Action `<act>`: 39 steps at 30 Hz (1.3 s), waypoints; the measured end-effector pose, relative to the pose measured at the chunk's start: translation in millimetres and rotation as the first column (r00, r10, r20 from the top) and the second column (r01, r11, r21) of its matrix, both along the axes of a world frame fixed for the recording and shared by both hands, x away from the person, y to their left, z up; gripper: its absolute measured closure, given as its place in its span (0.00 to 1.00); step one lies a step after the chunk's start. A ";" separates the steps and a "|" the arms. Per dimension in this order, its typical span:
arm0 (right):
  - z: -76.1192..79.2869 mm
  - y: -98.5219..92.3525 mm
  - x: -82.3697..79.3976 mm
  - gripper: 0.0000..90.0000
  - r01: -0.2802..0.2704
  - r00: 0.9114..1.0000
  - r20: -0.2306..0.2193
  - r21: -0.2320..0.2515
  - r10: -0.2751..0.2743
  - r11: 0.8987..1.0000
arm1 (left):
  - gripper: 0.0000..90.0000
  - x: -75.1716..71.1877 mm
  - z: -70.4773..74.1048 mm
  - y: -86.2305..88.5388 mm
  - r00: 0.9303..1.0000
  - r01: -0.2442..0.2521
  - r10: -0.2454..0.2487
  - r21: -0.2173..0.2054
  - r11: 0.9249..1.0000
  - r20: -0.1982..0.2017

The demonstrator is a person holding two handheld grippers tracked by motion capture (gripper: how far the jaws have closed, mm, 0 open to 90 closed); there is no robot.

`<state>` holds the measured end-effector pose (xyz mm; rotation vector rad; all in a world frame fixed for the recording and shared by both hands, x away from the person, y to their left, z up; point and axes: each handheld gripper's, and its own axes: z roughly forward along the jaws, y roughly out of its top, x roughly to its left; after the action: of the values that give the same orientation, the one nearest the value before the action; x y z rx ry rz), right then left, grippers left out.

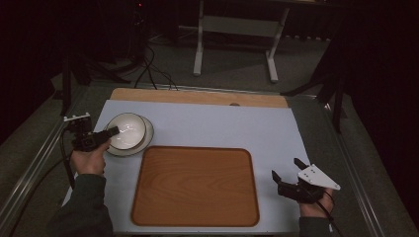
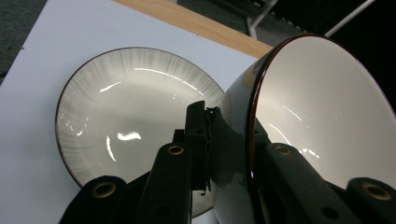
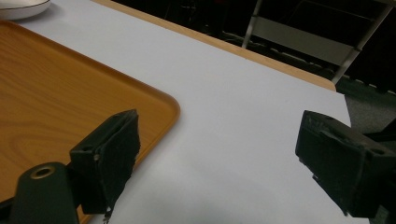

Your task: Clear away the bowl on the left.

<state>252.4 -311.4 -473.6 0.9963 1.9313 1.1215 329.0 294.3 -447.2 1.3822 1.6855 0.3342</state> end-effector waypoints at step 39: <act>0.3 -0.3 -0.4 0.15 0.001 1.000 0.005 0.003 -0.001 1.000 | 0.88 -12.0 20.0 -58.6 0.975 0.217 -0.219 0.051 0.975 0.035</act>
<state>251.9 -311.7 -473.3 0.9948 1.9257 1.1254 317.0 235.7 -427.2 1.5688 1.4840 0.2749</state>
